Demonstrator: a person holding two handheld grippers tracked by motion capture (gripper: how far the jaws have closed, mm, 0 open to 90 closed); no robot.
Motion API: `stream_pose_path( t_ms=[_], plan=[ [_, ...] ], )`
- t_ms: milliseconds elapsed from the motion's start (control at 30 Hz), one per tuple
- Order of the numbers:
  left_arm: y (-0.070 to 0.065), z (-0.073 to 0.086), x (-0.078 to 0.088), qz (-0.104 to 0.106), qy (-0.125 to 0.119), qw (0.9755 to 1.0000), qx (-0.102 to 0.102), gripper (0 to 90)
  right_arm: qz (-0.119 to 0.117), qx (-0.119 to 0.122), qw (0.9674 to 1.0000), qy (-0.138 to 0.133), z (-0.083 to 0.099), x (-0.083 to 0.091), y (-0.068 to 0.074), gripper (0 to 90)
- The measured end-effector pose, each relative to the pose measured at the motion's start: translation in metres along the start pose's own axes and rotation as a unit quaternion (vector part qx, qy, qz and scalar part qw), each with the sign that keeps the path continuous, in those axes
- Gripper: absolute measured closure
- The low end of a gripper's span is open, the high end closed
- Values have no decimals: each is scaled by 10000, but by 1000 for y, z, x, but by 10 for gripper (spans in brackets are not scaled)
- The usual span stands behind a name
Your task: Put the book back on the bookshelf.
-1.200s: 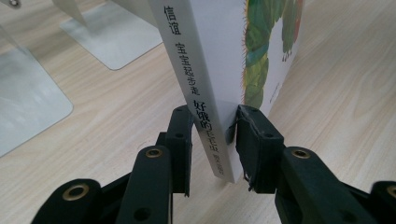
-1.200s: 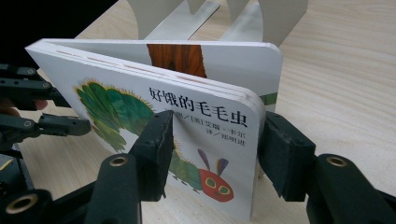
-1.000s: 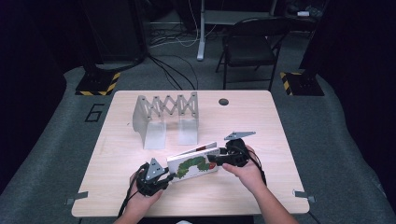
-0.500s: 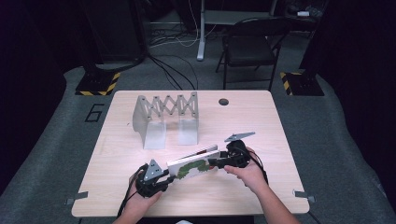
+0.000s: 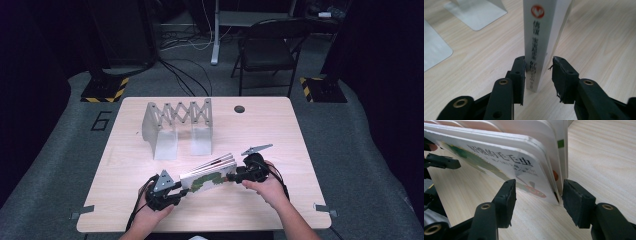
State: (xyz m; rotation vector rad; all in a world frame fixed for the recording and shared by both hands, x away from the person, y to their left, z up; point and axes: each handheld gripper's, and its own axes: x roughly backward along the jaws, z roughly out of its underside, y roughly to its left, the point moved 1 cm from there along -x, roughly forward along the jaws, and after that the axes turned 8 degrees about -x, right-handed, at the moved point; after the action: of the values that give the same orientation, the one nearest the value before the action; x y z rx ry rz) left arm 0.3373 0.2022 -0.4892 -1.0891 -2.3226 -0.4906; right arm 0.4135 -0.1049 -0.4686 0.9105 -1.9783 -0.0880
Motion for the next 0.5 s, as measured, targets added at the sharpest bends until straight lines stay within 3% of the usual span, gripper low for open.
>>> stream_pose_path(
  t_ms=[133,367,500],
  plan=[
    [-1,-4,2,11,-89,9999,-104,600,-2,-8,10000,5,1,-1,0,446],
    [2,-9,-2,-95,-292,9995,-83,565,5,-36,10000,-3,1,-2,-1,450],
    [3,-13,-5,46,-289,9995,-90,561,6,-64,10000,21,3,-2,-1,451]
  ],
)
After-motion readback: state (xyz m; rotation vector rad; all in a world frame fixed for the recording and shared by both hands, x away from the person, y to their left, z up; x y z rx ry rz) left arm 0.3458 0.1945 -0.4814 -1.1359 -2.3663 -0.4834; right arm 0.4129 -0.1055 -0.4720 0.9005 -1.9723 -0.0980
